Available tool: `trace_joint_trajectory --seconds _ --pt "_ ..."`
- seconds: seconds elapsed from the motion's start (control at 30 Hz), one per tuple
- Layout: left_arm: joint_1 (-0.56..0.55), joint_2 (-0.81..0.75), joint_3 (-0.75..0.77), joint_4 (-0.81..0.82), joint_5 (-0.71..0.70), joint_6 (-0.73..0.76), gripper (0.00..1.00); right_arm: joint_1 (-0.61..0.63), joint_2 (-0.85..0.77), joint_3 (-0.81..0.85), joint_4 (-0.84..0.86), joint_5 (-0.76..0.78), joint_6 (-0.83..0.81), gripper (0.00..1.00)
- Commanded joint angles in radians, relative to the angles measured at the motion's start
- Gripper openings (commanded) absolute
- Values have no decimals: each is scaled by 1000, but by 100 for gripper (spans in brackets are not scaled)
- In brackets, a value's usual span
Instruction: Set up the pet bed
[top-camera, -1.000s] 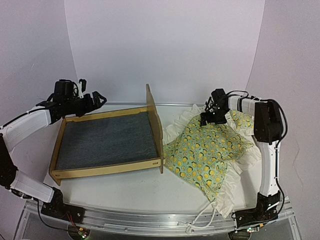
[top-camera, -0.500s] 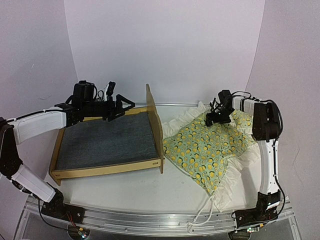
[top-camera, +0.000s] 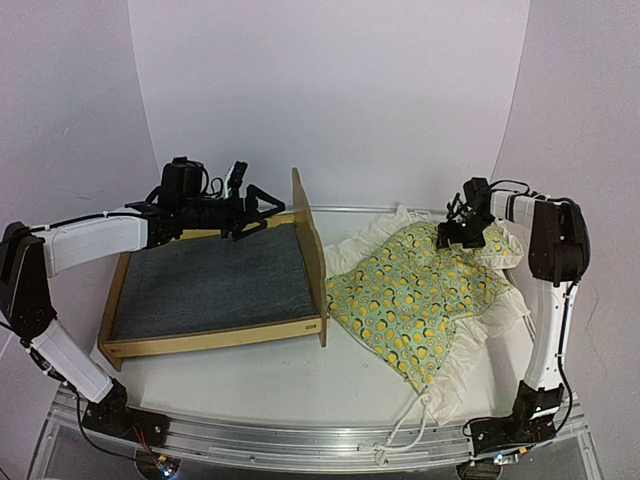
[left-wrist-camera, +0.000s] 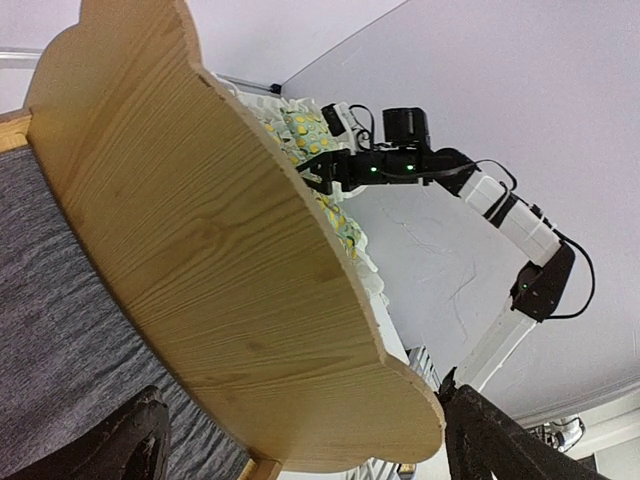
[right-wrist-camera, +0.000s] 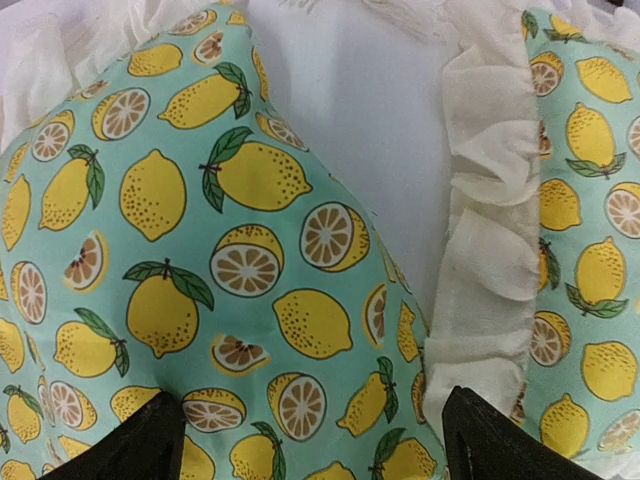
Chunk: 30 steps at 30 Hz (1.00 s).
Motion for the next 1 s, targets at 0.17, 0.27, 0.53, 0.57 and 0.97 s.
trace_joint_trajectory --seconds 0.17,0.27,0.53,0.57,0.97 --pt "-97 57 107 64 24 -38 96 31 42 -24 86 -163 18 65" --pt "-128 86 146 67 25 -41 96 30 -5 -60 110 -169 44 49" --pt "-169 167 242 69 40 -51 96 32 -230 -171 172 -162 103 14" --pt "-172 177 251 69 39 -51 96 32 -246 -176 172 -162 104 7" --pt "-208 336 431 72 51 -78 95 30 -521 -209 186 105 202 0"
